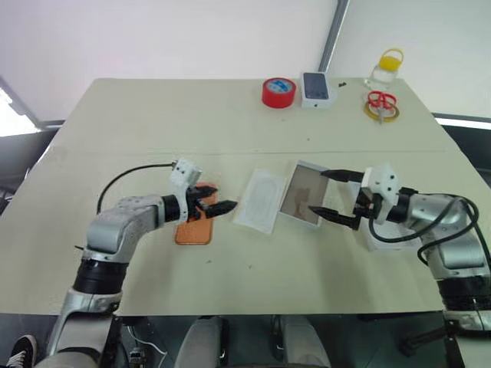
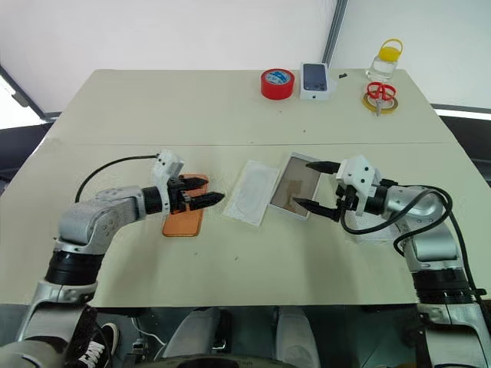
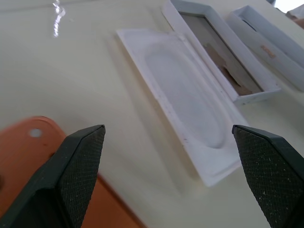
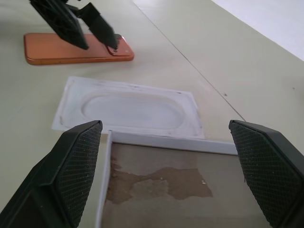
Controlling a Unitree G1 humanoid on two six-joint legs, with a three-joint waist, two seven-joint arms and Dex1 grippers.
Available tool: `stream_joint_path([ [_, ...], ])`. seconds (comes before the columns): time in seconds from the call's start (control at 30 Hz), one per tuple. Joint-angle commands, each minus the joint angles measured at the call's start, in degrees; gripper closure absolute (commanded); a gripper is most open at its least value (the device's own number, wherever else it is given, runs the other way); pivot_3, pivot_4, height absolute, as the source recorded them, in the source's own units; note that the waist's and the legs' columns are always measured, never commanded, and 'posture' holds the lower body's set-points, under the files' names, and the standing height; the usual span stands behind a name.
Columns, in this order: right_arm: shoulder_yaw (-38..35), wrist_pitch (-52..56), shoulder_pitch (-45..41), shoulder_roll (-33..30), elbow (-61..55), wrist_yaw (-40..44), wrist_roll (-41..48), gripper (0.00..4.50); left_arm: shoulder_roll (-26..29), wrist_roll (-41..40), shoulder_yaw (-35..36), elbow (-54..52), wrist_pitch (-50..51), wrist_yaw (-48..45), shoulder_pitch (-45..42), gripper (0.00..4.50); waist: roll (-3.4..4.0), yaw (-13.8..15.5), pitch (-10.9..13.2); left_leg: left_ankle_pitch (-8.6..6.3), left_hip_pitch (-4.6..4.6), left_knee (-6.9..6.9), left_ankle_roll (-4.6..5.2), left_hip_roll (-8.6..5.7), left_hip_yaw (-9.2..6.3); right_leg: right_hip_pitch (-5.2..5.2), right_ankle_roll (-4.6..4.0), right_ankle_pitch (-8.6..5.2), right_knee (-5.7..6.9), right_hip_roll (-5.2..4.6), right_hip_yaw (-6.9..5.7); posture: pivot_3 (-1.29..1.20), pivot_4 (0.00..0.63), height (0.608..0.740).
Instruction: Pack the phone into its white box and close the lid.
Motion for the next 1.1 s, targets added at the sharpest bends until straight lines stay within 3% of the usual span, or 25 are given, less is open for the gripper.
stream_joint_path([
  [0.03, -1.2, -3.1, 0.4, -0.5, 1.0, 0.4, -0.4, 0.04, -2.9, -4.4, 1.0, 0.4, 13.1, 2.8, -4.9, 0.00, -0.01, -0.1, 0.0, 0.00, 0.00, 0.01, 0.00, -0.02, -0.02, 0.02, 0.00, 0.00, 0.00, 0.00, 0.00, 0.00, 0.150, 0.740],
  [0.5, -3.2, -5.1, 2.6, -1.5, 0.5, -0.9, -0.1, 0.04, -12.2, -5.8, 8.6, 11.0, 17.6, 9.4, -6.8, 0.00, -0.01, 0.0, 0.0, 0.05, 0.09, 0.00, -0.09, -0.02, -0.03, 0.05, 0.00, -0.01, 0.05, -0.01, 0.03, 0.00, 0.150, 0.740],
  [0.6, -3.3, -5.6, 2.9, -1.6, 0.4, -1.1, -0.4, 0.00, -13.2, -4.7, 8.2, 11.2, 17.2, 11.1, -5.8, 1.20, -0.01, -0.1, 0.0, 0.06, 0.09, 0.01, -0.10, -0.04, -0.05, 0.08, -0.01, -0.01, 0.04, -0.02, 0.03, 0.00, 0.150, 0.740],
  [0.73, -3.1, -5.8, 3.0, -1.3, 0.4, -1.3, -0.5, 0.00, -14.9, -4.5, 9.2, 11.2, 18.2, 14.0, -5.5, 3.23, -0.02, 0.0, 0.0, 0.06, 0.09, 0.00, -0.11, -0.03, -0.06, 0.08, -0.01, 0.00, 0.04, -0.02, 0.03, 0.00, 0.150, 0.740],
  [0.83, -2.7, -6.2, 3.0, -1.1, 0.7, -1.5, -0.8, 0.00, -15.9, -4.8, 10.9, 11.7, 18.3, 15.5, -5.5, 4.48, 0.01, -0.1, 0.0, 0.07, 0.10, 0.00, -0.12, -0.05, -0.06, 0.08, -0.01, 0.00, 0.04, -0.03, 0.03, 0.00, 0.150, 0.740],
  [1.1, 3.7, -5.5, 7.5, -0.5, -2.9, 0.9, -3.2, 0.00, -17.5, -7.2, 16.9, 8.3, 19.6, 18.5, -5.2, 4.48, 0.01, -0.2, 0.0, 0.07, 0.16, -0.01, -0.12, -0.03, -0.06, 0.12, 0.00, 0.00, 0.05, -0.03, 0.03, 0.00, 0.150, 0.740],
])
